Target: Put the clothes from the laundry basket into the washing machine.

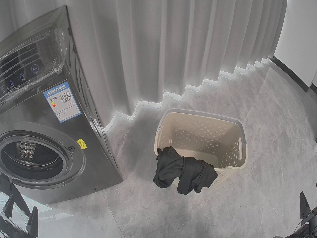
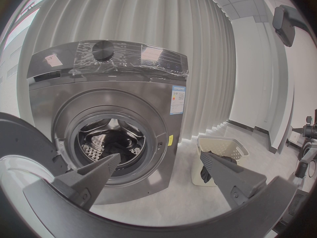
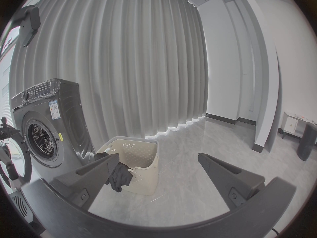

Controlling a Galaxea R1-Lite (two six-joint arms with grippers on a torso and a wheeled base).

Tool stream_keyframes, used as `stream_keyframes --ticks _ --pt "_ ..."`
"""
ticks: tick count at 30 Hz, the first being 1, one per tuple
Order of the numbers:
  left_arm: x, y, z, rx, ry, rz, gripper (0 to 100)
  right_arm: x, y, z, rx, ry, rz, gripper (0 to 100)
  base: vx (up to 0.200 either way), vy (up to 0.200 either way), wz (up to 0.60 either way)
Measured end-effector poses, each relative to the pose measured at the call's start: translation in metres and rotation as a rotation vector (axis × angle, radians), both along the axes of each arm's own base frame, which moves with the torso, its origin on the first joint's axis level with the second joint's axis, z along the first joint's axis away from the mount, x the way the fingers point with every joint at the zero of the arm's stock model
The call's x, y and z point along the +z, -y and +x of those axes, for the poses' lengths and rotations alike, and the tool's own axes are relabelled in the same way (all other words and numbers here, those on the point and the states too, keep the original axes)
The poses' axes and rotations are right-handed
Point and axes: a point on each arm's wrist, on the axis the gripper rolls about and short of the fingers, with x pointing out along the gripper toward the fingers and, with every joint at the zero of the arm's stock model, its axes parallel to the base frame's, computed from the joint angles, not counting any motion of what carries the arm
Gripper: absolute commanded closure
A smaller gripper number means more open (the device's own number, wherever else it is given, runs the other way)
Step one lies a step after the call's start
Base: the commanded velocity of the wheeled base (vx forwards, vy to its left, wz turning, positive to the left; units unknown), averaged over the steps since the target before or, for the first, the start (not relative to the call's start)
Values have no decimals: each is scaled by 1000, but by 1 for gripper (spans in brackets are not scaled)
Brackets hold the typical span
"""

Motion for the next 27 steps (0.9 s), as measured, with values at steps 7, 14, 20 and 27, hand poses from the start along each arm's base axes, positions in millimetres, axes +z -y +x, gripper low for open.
stream_keyframes --ticks 7,14,20,27 --pt "0 0 0 -1 -1 0 0 0 0 0 -1 0 0 0 0 0 0" --pt "0 0 0 -2 -1 0 0 0 0 0 7 -2 -18 0 0 0 0" --pt "0 0 0 -4 -1 -1 0 0 -1 0 25 -1 -26 0 167 0 0" --pt "0 0 0 -3 -1 0 0 -1 -1 0 61 -9 -85 0 29 0 0"
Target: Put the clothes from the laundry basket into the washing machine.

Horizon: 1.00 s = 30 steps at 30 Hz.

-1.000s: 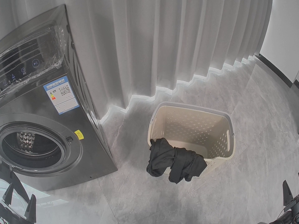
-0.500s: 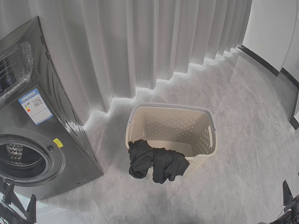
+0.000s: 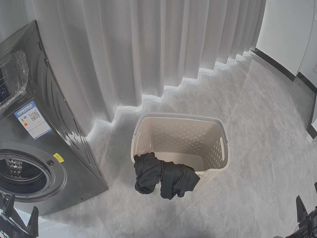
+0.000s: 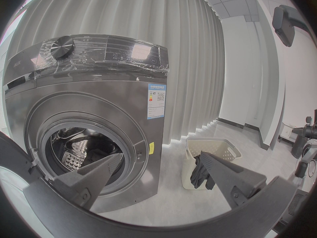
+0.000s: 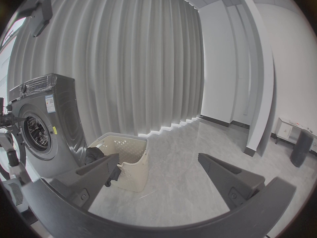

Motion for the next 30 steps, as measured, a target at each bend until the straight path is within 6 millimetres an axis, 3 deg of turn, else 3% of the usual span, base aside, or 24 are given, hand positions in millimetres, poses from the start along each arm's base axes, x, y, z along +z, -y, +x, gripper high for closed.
stream_keyframes --ticks 5,10,15,23,30 --pt "0 0 0 0 0 1 0 7 -1 -2 42 25 -9 0 0 0 0" --pt "0 0 0 0 0 3 0 44 -3 -7 149 85 14 0 0 0 0" --pt "0 0 0 1 0 2 0 77 -7 5 335 18 53 0 0 0 0" --pt "0 0 0 0 0 1 0 106 -14 64 574 -216 128 0 0 0 0" --pt "0 0 0 -1 -1 0 0 102 -35 127 714 -432 169 0 0 0 0"
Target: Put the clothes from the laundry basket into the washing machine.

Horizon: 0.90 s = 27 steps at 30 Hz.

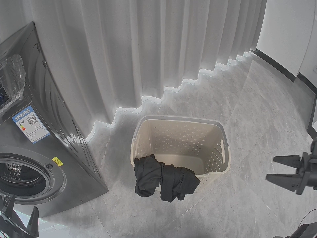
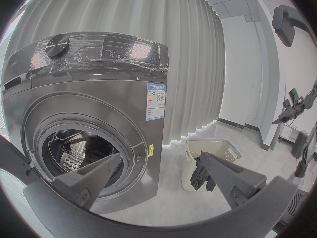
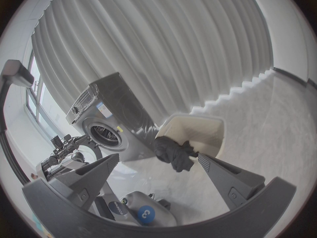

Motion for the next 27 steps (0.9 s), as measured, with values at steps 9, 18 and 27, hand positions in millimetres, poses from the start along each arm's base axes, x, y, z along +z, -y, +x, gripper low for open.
stream_keyframes --ticks 9,18,27 --pt "0 0 0 -1 -1 -1 0 -25 -51 61 84 -142 1 0 0 0 0" --pt "0 0 0 0 -1 -1 0 -59 -85 96 17 -237 17 0 0 0 0" --pt "0 0 0 0 -1 -1 0 -97 -111 119 -95 -303 54 0 0 0 0"
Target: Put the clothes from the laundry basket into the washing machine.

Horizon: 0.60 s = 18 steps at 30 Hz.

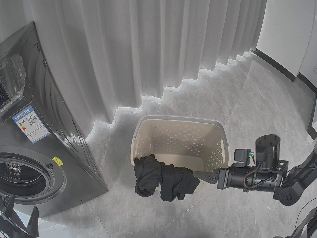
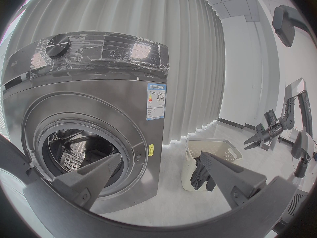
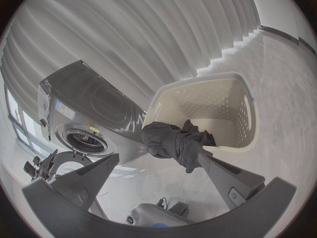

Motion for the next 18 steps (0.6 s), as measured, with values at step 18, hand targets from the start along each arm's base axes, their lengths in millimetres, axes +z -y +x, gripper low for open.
stream_keyframes --ticks 18 --pt "0 0 0 1 0 0 0 -75 -28 16 -133 -201 3 0 0 0 0"
